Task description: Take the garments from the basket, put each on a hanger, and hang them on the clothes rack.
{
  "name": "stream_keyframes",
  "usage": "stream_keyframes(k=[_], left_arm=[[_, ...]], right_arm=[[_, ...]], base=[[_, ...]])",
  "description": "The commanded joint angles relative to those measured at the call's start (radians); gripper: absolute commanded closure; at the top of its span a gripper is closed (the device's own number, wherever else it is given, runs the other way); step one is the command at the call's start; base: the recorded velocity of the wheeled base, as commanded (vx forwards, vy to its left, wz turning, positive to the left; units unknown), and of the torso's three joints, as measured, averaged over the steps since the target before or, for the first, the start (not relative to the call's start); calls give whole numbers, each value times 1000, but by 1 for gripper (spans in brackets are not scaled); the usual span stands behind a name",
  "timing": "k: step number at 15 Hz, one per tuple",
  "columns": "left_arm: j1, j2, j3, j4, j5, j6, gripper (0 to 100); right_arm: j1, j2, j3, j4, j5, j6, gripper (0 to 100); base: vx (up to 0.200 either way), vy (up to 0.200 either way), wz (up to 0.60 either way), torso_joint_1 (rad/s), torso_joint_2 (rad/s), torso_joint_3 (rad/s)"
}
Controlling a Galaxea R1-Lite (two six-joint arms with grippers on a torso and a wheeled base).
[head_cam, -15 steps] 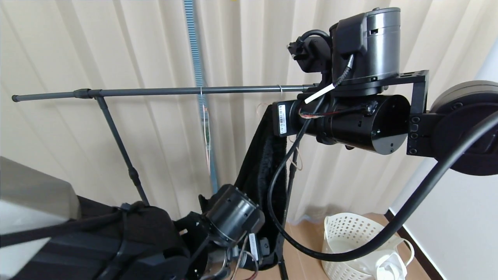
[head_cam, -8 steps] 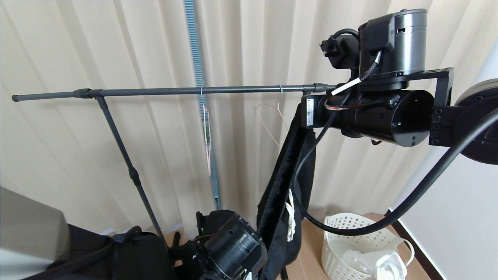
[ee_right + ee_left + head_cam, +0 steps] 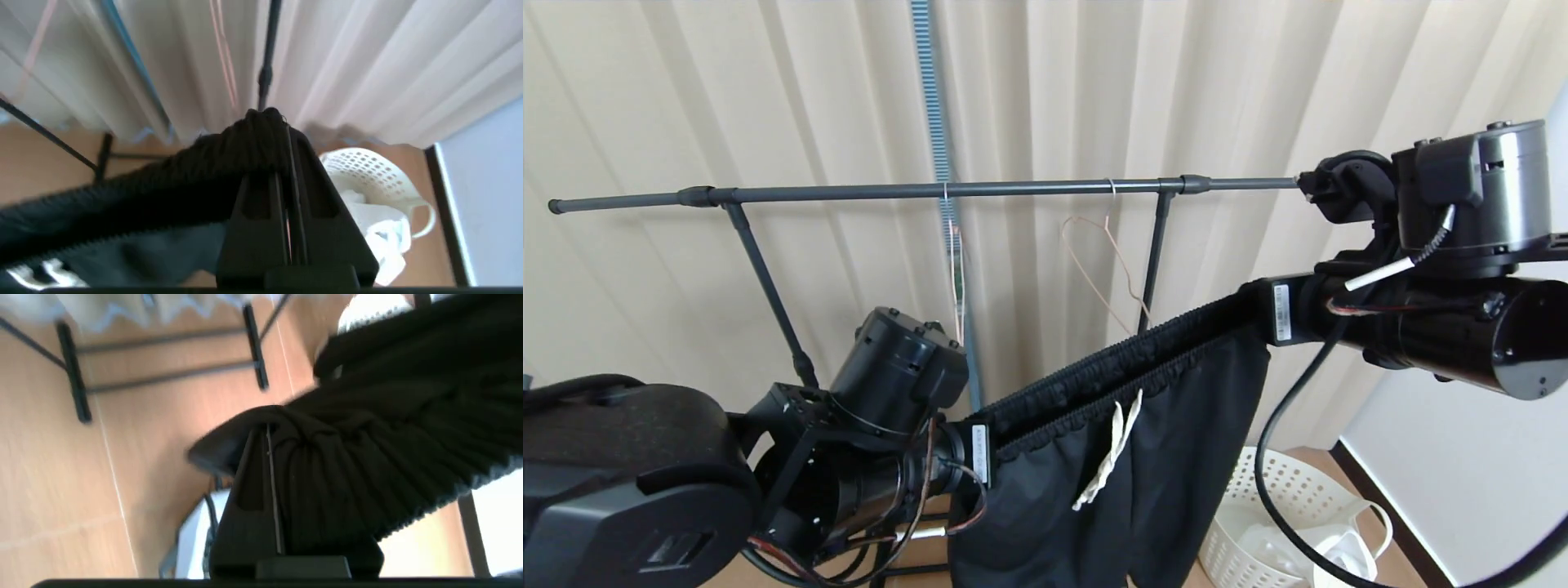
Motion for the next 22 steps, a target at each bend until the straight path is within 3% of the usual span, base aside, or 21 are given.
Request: stream_keyframes(k=[1, 4, 7, 8, 15, 17, 20, 22], left_arm=[[14, -18, -45, -4, 2, 20, 100], [15, -10, -179, 2, 1, 124, 100], [49, -15, -211, 2, 2, 189, 100], [49, -15, -211, 2, 2, 189, 100], [206, -113, -62, 2, 1, 199, 100], [225, -114, -52, 0, -1, 199, 100], [221, -105, -68, -1, -5, 205, 100], [212, -76, -131, -1, -9, 221, 100]], right_arm=[[-10, -63, 59, 7, 1, -23, 100], [48, -61, 116, 25, 0, -44, 100], [48, -58, 145, 23, -2, -66, 100], [48, -58, 145, 23, -2, -66, 100], [-205, -60, 139, 10, 8, -179, 100], [-242, -61, 139, 10, 31, -195, 100], [-253, -84, 167, 13, 35, -228, 100], [-196, -162, 213, 20, 38, -308, 100]], base=[[0, 0, 0, 0, 0, 0], [0, 0, 0, 0, 0, 0], [0, 0, 0, 0, 0, 0], [0, 0, 0, 0, 0, 0], [0, 0, 0, 0, 0, 0], [0, 0, 0, 0, 0, 0], [0, 0, 0, 0, 0, 0], [0, 0, 0, 0, 0, 0]])
